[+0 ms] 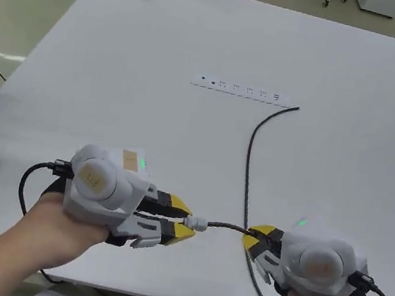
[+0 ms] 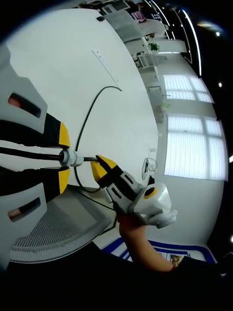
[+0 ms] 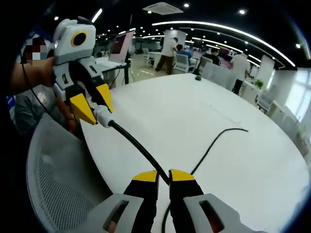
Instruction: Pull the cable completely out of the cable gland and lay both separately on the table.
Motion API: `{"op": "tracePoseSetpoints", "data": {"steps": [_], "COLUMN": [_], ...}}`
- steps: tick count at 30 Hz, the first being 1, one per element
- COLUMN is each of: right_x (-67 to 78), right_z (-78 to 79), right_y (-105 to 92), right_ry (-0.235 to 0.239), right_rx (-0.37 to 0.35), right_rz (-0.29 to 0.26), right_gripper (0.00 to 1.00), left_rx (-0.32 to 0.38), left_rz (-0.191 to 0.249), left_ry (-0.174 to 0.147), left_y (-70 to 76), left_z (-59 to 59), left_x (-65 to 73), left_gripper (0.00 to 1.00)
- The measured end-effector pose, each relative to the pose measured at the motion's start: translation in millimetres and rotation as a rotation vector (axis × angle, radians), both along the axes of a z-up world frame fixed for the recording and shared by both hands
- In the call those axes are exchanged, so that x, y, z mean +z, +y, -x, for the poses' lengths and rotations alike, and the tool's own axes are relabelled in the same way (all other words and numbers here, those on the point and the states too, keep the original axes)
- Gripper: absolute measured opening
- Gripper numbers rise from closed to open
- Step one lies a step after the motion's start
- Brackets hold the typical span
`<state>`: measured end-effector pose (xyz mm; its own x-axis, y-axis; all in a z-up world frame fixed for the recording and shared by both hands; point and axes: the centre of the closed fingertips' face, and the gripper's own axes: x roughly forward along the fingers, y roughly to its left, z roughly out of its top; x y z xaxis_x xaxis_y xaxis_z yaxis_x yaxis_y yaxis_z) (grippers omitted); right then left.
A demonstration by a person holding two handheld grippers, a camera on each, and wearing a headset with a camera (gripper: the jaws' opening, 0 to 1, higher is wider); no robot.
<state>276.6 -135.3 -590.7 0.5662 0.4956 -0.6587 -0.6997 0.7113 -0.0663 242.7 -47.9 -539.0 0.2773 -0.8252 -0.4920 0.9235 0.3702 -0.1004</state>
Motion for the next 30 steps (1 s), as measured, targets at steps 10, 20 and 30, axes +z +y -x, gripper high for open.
{"op": "tracePoseSetpoints", "data": {"steps": [10, 20, 30], "right_x": [-18.1, -12.7, 33.7], "right_z": [-6.1, -0.1, 8.9], "right_y": [-13.2, -11.9, 33.4], "right_ry": [0.085, 0.046, -0.185], "right_rx": [-0.127, -0.078, 0.229], "right_rz": [-0.073, -0.044, 0.140], "right_gripper": [0.03, 0.07, 0.17], "left_rx": [0.006, 0.010, 0.000], "left_rz": [0.002, -0.006, -0.004], "left_ry": [-0.018, -0.024, -0.016], "left_y": [-1.9, 2.7, 1.9], "left_z": [-0.4, -0.8, 1.8], "left_x": [0.5, -0.2, -0.5], "left_gripper": [0.15, 0.15, 0.15]}}
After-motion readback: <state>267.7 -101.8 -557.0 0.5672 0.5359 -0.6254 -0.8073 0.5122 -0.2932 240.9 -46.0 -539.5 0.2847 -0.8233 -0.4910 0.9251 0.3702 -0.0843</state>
